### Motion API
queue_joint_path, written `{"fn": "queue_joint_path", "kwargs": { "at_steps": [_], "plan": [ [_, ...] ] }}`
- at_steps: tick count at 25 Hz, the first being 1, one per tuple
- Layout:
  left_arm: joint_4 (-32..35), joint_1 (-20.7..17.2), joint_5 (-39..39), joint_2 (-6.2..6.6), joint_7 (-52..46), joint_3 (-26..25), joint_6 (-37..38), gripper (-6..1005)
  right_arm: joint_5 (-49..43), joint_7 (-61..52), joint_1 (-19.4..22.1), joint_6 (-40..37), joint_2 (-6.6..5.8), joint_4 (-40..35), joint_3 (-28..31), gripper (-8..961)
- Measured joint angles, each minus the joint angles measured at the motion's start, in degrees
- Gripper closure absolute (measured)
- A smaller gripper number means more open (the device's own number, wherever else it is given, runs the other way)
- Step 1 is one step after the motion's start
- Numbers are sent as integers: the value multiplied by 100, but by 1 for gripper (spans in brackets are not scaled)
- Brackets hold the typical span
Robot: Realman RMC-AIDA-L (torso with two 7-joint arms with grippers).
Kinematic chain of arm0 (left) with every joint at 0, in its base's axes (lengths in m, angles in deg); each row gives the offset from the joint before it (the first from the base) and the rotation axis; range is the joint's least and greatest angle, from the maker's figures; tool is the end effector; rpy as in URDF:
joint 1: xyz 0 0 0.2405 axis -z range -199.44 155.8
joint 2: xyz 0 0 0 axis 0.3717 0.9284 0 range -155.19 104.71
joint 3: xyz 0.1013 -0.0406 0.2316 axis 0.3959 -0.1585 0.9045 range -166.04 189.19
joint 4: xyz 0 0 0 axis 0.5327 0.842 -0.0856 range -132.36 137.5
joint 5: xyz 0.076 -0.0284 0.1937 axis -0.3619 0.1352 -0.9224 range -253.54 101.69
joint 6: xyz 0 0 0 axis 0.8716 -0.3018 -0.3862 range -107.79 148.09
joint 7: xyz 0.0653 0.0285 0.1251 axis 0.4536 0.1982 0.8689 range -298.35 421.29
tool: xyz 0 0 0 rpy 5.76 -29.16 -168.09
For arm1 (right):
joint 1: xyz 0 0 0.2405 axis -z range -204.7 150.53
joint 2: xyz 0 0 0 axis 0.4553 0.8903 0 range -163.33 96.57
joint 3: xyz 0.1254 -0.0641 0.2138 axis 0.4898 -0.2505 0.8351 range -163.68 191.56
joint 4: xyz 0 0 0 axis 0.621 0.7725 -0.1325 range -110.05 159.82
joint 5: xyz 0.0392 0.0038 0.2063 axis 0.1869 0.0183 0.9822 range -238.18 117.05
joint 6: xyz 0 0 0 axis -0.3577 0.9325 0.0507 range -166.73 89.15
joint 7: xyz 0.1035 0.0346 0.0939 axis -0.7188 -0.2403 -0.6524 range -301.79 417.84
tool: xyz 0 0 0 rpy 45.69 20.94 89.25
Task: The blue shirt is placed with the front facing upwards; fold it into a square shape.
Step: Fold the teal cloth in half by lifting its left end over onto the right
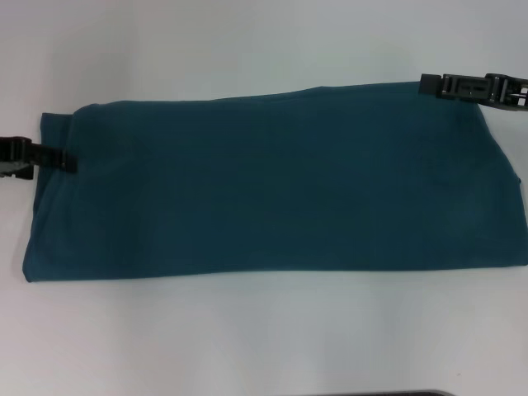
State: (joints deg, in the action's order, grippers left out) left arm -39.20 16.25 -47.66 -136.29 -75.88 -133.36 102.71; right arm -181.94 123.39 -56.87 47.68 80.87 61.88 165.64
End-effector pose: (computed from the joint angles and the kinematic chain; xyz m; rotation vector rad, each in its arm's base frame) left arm -0.3226 0.3657 0.0656 -2.1681 -1.7049 0.0429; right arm 0.3078 0.3400 0.0498 -2.2941 1.5036 0.7482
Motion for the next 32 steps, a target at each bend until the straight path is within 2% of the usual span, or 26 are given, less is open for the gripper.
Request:
{"fn": "queue_joint_path", "kwargs": {
  "at_steps": [15, 32],
  "plan": [
    [82, 84, -182, -57, -65, 0, -209, 99, 0, -4, 17, 20, -8, -3, 0, 237],
    [139, 252, -186, -92, -57, 231, 14, 100, 9, 2, 24, 19, -9, 11, 0, 237]
  ]
}}
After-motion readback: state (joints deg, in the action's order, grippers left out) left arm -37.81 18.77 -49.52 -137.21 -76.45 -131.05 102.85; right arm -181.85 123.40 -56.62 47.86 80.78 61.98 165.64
